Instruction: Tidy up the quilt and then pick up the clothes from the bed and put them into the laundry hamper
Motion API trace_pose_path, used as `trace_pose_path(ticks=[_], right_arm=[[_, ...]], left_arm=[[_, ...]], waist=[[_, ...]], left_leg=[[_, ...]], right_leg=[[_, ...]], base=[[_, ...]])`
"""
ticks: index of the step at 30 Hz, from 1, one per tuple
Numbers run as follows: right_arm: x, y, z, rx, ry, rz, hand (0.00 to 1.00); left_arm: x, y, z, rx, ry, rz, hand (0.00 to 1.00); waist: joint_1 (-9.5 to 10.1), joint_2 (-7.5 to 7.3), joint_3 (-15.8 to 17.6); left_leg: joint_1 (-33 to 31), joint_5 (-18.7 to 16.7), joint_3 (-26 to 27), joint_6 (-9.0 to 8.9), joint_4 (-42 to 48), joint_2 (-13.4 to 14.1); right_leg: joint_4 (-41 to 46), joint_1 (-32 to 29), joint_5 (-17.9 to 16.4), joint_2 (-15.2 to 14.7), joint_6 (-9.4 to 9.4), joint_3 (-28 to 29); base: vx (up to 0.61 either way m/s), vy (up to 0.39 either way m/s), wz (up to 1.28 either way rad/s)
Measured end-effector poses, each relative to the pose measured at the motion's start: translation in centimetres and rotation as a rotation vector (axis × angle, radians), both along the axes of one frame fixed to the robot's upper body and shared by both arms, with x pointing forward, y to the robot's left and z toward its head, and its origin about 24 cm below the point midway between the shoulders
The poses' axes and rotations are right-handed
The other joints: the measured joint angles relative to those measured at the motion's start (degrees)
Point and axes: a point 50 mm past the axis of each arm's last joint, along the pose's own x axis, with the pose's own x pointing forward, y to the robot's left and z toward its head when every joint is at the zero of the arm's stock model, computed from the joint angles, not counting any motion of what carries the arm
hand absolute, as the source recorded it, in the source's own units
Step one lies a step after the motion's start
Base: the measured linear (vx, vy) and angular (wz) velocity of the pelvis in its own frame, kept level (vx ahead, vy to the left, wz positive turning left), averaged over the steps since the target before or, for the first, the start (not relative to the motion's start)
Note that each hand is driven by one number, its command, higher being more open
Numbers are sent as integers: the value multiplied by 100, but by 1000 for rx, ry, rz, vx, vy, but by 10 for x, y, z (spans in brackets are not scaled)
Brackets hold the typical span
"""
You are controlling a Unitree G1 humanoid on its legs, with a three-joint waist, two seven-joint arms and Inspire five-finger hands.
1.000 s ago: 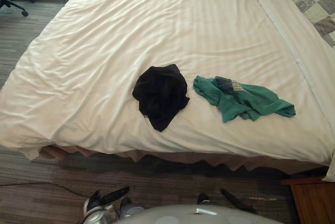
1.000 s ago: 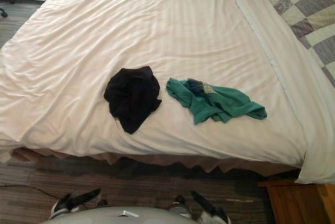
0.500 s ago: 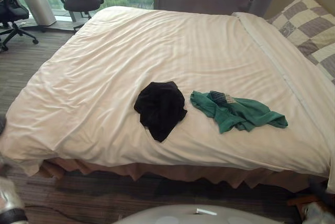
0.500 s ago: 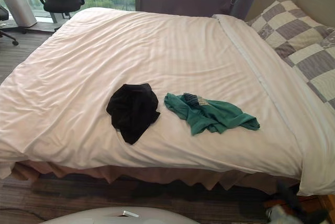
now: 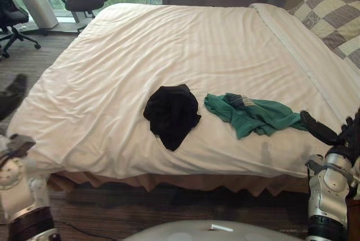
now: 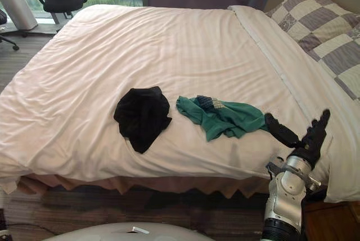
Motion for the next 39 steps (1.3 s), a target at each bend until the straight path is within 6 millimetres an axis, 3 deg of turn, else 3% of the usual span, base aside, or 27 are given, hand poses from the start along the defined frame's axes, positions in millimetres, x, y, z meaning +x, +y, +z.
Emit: trace_pose_path(ticks=[3,8,10,12,14,17,19,22,31,35,39], right_arm=[[3,5,14,-69,-46,24,100],[5,12,11,-73,-31,80,100],[6,14,11,-73,-28,97,100],[11,22,13,-77,-37,139,100],[24,38,20,-85,-69,228,100],[45,60,33,-82,-129,337,100],[53,70,43,-95,-174,378,100],[60,74,52,-84,-221,384,100],[71,76,72,12,-364,364,100],[67,77,72,50,-406,325,100],[52,62,65,74,-416,220,100]], left_arm=[[8,-20,-20,-68,18,-120,100],[13,-60,-59,-176,113,-293,100],[17,-71,-64,-182,136,-357,100],[26,-90,-68,-203,133,-434,100],[55,-121,-74,-287,151,-586,100],[87,-145,-51,-248,111,-712,100],[118,-170,-11,-109,38,-800,100],[136,-173,19,29,10,-783,100],[164,-183,35,254,139,-712,100],[165,-187,37,346,174,-669,100],[159,-185,43,377,148,-627,100]], waist=[[-68,36,134],[-237,162,260],[-280,180,323],[-308,190,406],[-327,191,543],[-502,96,754],[-625,16,888],[-823,25,1024],[-900,63,1372],[-864,54,1384],[-782,76,1397]], left_leg=[[-1,-4,81,0,29,-3],[-117,-8,215,-7,40,-7],[-144,-8,265,-7,46,-7],[-260,-8,392,-7,77,-19],[-442,-6,588,-8,113,-45],[-689,-6,765,-8,196,-73],[-1020,8,879,4,280,-102],[-1124,7,1043,4,294,-97],[-1324,5,1143,2,296,-100],[-1328,5,1095,1,292,-105],[-1296,5,963,2,284,-98]], right_leg=[[0,-45,1,2,1,115],[-5,-252,37,11,41,255],[0,-335,59,17,44,308],[4,-567,124,27,47,473],[-10,-879,268,31,34,652],[-28,-1255,438,36,27,885],[-188,-1589,688,29,9,1046],[-394,-1727,878,65,-24,1200],[-432,-2026,1041,92,-68,1368],[-429,-1994,1049,74,-64,1330],[-395,-1875,1049,58,-64,1123]], base=[[-63,-1,-15],[-39,-3,-14],[-6,-2,-18],[-18,1,-36],[-40,10,-40],[-86,2,-41],[-89,0,-33],[-22,1,-31],[-7,6,-8],[-9,19,8],[1,15,16]])
